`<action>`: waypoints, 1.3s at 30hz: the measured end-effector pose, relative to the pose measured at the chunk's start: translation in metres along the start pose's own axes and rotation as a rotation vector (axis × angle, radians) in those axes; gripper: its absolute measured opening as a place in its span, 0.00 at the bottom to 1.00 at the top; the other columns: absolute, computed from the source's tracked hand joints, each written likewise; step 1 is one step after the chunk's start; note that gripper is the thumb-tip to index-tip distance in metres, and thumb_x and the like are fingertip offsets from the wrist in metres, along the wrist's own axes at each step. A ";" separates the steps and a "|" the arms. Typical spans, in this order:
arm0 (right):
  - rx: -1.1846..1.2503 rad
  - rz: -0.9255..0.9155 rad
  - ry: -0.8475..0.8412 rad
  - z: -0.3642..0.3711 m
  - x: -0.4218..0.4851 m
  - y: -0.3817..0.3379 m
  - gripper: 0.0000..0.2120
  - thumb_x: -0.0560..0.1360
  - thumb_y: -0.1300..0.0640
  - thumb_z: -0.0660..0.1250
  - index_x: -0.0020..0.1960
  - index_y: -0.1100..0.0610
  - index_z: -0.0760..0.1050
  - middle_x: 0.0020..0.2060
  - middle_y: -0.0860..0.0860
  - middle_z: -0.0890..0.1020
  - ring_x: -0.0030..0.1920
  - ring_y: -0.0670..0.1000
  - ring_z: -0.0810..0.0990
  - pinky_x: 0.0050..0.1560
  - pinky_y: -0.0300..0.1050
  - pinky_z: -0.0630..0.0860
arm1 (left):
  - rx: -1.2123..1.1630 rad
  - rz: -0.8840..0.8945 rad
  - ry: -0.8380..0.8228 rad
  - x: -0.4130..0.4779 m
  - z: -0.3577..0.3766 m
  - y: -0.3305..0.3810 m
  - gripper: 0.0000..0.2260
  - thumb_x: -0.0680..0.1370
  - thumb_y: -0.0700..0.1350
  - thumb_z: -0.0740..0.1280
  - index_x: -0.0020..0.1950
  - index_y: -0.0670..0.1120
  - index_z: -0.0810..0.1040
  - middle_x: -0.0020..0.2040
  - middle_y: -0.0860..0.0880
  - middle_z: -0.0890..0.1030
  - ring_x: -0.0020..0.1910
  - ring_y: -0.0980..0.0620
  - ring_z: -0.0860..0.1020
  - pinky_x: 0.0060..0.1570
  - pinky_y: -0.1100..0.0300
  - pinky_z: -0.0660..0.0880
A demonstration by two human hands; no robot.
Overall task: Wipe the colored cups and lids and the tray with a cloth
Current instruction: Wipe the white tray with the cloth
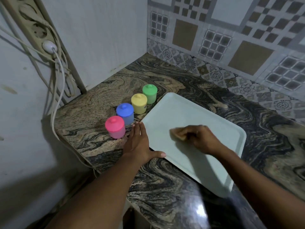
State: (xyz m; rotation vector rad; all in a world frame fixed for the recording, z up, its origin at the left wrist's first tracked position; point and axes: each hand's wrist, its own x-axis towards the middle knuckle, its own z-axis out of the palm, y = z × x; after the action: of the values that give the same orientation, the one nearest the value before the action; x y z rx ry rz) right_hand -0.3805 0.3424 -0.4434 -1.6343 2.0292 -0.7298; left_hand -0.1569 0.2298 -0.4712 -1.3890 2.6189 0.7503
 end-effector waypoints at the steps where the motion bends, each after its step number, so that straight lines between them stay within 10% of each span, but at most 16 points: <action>1: -0.059 0.091 0.124 -0.016 0.010 0.018 0.19 0.69 0.69 0.63 0.53 0.58 0.85 0.50 0.53 0.87 0.53 0.53 0.84 0.56 0.45 0.77 | 0.019 0.000 -0.017 0.000 -0.002 0.003 0.67 0.62 0.75 0.71 0.80 0.41 0.34 0.81 0.43 0.38 0.81 0.44 0.41 0.78 0.48 0.49; 5: -0.152 0.368 0.243 -0.010 0.024 0.037 0.07 0.78 0.61 0.65 0.50 0.58 0.82 0.54 0.61 0.84 0.53 0.55 0.79 0.49 0.42 0.69 | 0.092 0.000 -0.069 0.001 -0.009 0.012 0.65 0.64 0.72 0.72 0.80 0.40 0.35 0.81 0.41 0.40 0.80 0.41 0.42 0.78 0.45 0.50; 12: 0.054 -0.057 0.011 0.033 -0.079 -0.005 0.16 0.69 0.64 0.67 0.53 0.54 0.85 0.53 0.48 0.86 0.56 0.48 0.84 0.58 0.42 0.78 | 0.168 -0.022 -0.134 0.000 -0.014 0.019 0.63 0.65 0.73 0.71 0.80 0.43 0.34 0.81 0.39 0.38 0.80 0.38 0.41 0.76 0.42 0.54; 18: -0.049 0.481 0.396 -0.029 -0.039 0.060 0.09 0.76 0.65 0.63 0.46 0.56 0.82 0.49 0.56 0.84 0.51 0.53 0.78 0.48 0.42 0.71 | 0.184 -0.048 -0.149 0.003 -0.014 0.021 0.64 0.64 0.73 0.71 0.80 0.46 0.34 0.81 0.40 0.38 0.80 0.38 0.42 0.74 0.41 0.57; 25: -0.026 0.061 0.102 0.044 -0.116 -0.005 0.13 0.71 0.63 0.70 0.53 0.53 0.85 0.54 0.50 0.85 0.57 0.51 0.82 0.58 0.40 0.77 | 0.159 -0.027 -0.136 0.002 -0.013 0.018 0.64 0.64 0.73 0.71 0.80 0.44 0.33 0.81 0.40 0.38 0.80 0.39 0.41 0.76 0.41 0.54; 29: 0.003 0.410 0.404 -0.020 -0.102 0.044 0.16 0.74 0.70 0.65 0.54 0.56 0.84 0.48 0.51 0.84 0.52 0.55 0.82 0.52 0.38 0.74 | 0.135 -0.015 -0.126 0.000 -0.012 0.015 0.64 0.64 0.73 0.71 0.79 0.44 0.32 0.81 0.40 0.37 0.80 0.40 0.41 0.77 0.41 0.52; 32: -0.221 0.593 0.326 -0.011 -0.092 0.054 0.14 0.77 0.66 0.62 0.58 0.58 0.81 0.57 0.58 0.82 0.56 0.59 0.80 0.55 0.47 0.75 | 0.112 -0.015 -0.120 0.001 -0.011 0.015 0.65 0.64 0.73 0.71 0.79 0.44 0.32 0.81 0.41 0.37 0.81 0.41 0.41 0.77 0.42 0.53; 39: 0.078 0.196 0.251 0.036 -0.101 -0.013 0.16 0.69 0.65 0.65 0.52 0.52 0.85 0.47 0.47 0.86 0.48 0.44 0.82 0.52 0.35 0.75 | -0.068 0.055 -0.025 0.002 -0.013 0.002 0.66 0.60 0.71 0.76 0.81 0.47 0.39 0.82 0.46 0.50 0.80 0.44 0.52 0.74 0.42 0.61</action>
State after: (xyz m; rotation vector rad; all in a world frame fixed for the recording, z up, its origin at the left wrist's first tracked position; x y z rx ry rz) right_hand -0.3268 0.4346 -0.4616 -1.3327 2.2635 -0.9677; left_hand -0.1575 0.2232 -0.4602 -1.3194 2.6461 0.8658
